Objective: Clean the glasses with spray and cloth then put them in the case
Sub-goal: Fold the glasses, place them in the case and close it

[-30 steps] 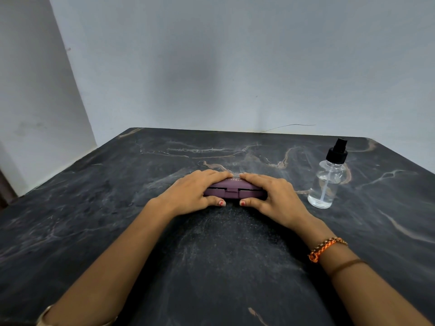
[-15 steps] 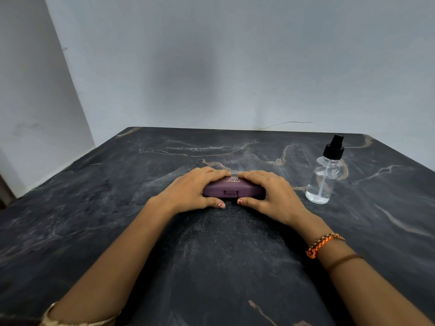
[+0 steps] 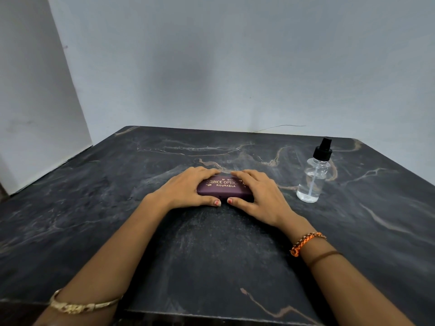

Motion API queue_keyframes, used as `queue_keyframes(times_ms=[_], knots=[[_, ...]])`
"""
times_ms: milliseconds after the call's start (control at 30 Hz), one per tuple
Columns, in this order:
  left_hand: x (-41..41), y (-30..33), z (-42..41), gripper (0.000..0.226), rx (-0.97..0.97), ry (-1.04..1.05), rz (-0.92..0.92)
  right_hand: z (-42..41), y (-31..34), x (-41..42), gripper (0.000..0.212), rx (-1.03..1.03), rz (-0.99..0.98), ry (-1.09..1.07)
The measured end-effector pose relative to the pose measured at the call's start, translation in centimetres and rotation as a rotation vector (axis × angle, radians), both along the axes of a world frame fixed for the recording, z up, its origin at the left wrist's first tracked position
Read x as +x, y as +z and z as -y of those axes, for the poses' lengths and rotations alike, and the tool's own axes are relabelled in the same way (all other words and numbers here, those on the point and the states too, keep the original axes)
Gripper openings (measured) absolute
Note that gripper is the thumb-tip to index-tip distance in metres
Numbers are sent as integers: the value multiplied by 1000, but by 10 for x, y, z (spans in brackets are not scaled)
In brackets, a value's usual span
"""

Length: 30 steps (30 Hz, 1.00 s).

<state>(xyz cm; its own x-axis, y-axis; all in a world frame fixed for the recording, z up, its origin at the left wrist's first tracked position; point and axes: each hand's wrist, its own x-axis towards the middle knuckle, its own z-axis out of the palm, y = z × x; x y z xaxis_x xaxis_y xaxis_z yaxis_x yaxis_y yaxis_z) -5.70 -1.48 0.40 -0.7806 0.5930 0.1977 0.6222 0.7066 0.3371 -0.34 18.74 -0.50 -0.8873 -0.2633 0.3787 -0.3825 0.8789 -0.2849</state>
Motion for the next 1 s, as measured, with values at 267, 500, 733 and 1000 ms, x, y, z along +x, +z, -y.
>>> queue_keyframes(times_ms=[267, 500, 733, 1000], knots=[[-3, -2, 0, 76, 29, 11, -26, -2, -1, -1, 61, -19, 29, 5], [6, -2, -9, 88, 14, 67, -144, -1, 0, -3, 72, -68, -61, -46], [9, -10, -16, 90, 213, 144, -326, -2, -4, -1, 78, -188, -76, -91], [11, -10, -19, 74, 177, 249, -448, 3, 0, 5, 79, -122, -93, -134]])
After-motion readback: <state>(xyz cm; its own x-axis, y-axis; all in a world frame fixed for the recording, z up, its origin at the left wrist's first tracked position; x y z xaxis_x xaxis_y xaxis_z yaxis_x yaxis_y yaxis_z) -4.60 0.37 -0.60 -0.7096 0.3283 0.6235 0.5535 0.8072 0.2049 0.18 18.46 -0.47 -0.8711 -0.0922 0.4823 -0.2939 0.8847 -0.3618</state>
